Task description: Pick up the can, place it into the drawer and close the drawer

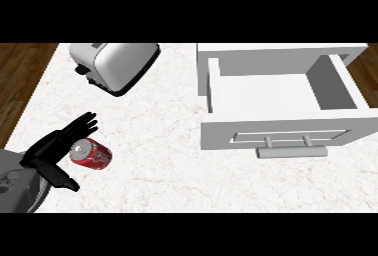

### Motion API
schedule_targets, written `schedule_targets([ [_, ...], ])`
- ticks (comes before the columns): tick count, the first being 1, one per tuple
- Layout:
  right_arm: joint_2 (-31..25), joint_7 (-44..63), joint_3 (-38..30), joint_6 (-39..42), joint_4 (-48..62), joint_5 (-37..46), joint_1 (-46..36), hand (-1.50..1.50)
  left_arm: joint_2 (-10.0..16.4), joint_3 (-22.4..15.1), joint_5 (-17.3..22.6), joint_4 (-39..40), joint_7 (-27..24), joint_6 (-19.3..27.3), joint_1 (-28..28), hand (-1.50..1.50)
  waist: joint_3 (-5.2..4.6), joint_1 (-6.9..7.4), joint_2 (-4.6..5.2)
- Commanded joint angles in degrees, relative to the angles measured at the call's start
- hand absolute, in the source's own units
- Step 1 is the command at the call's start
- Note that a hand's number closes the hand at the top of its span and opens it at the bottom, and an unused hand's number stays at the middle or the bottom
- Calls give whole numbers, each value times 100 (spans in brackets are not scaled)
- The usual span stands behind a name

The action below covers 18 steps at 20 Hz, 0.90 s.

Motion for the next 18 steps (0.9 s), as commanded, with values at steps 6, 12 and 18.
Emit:
schedule_targets([
  [6,376,172,93,58,-358,-102,219,-150,-117,9,-273,1400,-822,-227,-441,-150,-95,-79,74],
  [12,110,384,-224,96,-400,-338,161,-150,-85,26,-282,1944,-1083,-517,-592,-150,-92,-35,63],
  [18,161,307,-103,290,-138,-118,75,-150,-281,9,-215,2167,-883,-775,-824,150,-91,-34,69],
])
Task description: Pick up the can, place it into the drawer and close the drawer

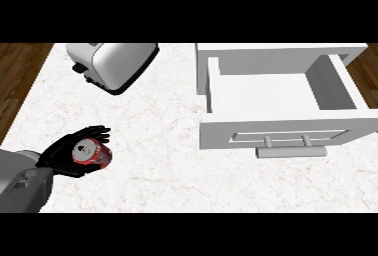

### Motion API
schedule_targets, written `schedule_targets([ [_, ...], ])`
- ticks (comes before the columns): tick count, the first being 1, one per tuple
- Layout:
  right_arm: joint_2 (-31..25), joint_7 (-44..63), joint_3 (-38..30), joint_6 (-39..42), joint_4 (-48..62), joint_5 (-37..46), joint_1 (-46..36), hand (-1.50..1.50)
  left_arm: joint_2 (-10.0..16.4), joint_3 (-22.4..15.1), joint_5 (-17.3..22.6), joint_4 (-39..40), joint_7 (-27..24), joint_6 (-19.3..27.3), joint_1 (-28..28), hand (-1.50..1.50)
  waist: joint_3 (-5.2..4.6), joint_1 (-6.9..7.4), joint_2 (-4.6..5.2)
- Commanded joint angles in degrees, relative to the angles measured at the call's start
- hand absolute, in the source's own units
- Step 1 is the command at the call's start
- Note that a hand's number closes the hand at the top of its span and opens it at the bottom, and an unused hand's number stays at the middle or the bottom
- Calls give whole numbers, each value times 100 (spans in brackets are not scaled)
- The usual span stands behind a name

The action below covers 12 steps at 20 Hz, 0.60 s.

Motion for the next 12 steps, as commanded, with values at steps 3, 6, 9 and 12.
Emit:
schedule_targets([
  [3,180,226,87,-39,-323,-60,110,-150,-303,-120,75,145,81,-1062,-268,150,-7,21,-12],
  [6,252,-64,-52,289,-221,-62,341,-150,-297,-39,204,-27,-208,-1234,-186,150,-6,6,-22],
  [9,70,2,-249,236,-19,-254,210,-150,-248,-34,338,-267,-135,-1571,-265,150,-4,62,-29],
  [12,240,123,-200,33,-232,-269,188,-150,-430,-41,507,-532,-16,-1643,-214,150,-3,97,-38],
])
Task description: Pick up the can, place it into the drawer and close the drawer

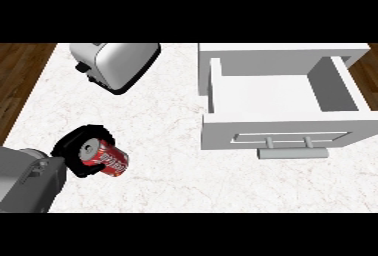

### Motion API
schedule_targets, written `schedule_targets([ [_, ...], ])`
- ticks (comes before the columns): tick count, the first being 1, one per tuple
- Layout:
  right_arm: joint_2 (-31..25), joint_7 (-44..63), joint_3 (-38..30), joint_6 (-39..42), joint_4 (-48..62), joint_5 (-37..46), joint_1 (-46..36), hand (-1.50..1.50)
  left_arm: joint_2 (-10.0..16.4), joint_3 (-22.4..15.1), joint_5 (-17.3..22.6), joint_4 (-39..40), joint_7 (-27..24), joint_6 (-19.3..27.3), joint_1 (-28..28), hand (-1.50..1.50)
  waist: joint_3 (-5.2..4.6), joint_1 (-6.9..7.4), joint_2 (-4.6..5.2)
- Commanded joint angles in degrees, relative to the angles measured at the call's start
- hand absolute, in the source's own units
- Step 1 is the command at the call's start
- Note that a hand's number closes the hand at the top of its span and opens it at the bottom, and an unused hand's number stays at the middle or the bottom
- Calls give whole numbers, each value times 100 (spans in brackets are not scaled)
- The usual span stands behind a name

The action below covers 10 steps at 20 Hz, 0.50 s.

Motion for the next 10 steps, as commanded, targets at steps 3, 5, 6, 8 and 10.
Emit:
schedule_targets([
  [3,31,-16,-220,211,29,-184,248,-150,-321,221,486,-542,-339,-420,146,150,11,74,-37],
  [5,128,185,-109,-33,-261,-141,217,-150,-757,621,817,-623,-53,977,207,150,17,178,-71],
  [6,274,7,-74,42,-92,50,244,-150,-796,948,1049,-526,7,1497,-42,150,20,140,-58],
  [8,134,52,-209,17,-125,-56,254,-150,-1054,1300,1214,-585,-226,2586,129,150,24,211,-84],
  [10,126,110,-197,-14,-209,-64,212,-150,-1355,1235,1197,-1015,-163,3096,84,150,30,253,-104],
])
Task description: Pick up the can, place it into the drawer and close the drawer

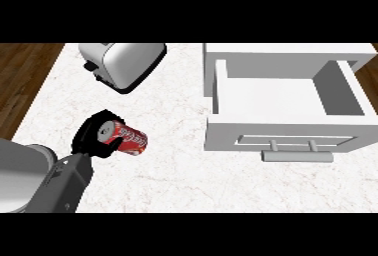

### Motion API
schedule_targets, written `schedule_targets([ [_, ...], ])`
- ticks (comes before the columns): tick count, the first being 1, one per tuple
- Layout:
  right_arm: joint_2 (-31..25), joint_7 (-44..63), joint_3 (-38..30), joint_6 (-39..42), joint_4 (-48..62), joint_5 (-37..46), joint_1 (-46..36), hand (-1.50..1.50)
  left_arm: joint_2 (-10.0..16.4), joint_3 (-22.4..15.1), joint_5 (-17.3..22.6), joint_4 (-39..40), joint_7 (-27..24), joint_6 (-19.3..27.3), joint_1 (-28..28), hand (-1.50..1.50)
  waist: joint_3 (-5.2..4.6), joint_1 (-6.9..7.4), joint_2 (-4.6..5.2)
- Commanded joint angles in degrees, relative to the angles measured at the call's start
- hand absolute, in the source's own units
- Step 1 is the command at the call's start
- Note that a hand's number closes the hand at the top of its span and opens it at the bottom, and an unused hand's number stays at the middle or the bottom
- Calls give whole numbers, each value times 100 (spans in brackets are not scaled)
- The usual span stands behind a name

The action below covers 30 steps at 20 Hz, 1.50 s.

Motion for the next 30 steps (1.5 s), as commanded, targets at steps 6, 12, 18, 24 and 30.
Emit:
schedule_targets([
  [6,186,247,-3,-191,-408,-83,-10,-150,-1009,-82,54,-2037,583,2449,-268,150,2,27,-13],
  [12,266,-124,-33,158,-9,108,33,-150,-1115,-796,36,-3941,2081,3325,-124,150,3,-6,-2],
  [18,-114,76,-484,334,170,-376,-129,-150,-1120,-1335,-194,-4846,2656,4056,-15,150,-7,-95,39],
  [24,267,438,-29,-51,-425,-7,-210,-150,-1120,-1860,-181,-5044,3376,5105,-982,150,-8,-138,50],
  [30,149,425,-195,8,-147,1,-512,-150,-1121,-1841,-206,-4364,3204,5233,-1590,150,-9,-140,64],
])
